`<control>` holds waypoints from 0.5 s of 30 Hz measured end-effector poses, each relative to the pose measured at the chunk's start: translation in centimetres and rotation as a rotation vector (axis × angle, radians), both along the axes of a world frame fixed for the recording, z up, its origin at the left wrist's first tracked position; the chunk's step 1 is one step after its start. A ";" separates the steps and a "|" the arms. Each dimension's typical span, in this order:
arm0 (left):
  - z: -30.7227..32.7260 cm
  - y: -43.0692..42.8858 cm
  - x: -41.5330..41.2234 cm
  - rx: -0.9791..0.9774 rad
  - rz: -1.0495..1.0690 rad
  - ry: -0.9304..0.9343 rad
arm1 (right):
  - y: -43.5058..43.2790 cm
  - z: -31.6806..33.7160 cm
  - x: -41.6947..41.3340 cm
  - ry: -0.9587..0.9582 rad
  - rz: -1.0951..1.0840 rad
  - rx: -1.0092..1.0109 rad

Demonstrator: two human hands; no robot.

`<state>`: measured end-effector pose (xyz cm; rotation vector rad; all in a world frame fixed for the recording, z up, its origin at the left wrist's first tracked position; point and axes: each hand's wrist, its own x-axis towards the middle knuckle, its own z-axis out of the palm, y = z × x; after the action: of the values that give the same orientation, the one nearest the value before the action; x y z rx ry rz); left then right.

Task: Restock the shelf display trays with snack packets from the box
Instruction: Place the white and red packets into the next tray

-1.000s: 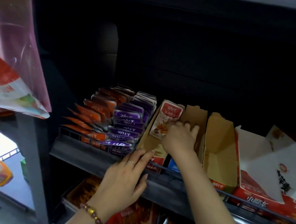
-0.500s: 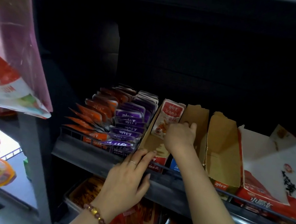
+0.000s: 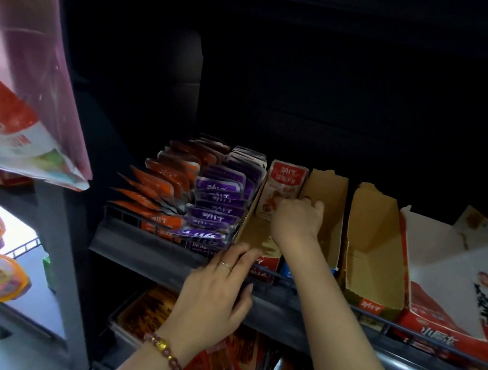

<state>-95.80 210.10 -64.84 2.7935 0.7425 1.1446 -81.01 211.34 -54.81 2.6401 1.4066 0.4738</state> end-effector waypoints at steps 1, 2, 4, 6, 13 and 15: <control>0.0 0.0 0.0 0.001 0.002 0.003 | 0.0 0.0 0.0 0.009 0.004 0.009; 0.0 0.0 0.0 0.000 0.004 0.007 | -0.1 0.0 -0.1 0.022 0.009 0.017; 0.1 0.0 0.0 -0.004 0.005 0.018 | -0.1 0.0 -0.1 0.061 0.020 0.045; 0.1 0.1 -0.1 -0.007 0.003 0.028 | -0.3 0.0 0.0 0.112 0.026 0.079; 0.2 0.3 -0.4 0.005 -0.060 0.016 | -0.9 0.5 0.1 0.169 0.052 0.060; 0.3 0.4 -0.5 0.017 -0.090 0.006 | -1.4 1.0 -0.1 0.198 0.084 0.049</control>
<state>-96.35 210.55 -64.59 2.8139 0.6027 1.1333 -81.09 209.97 -53.83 2.7402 1.5853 0.2639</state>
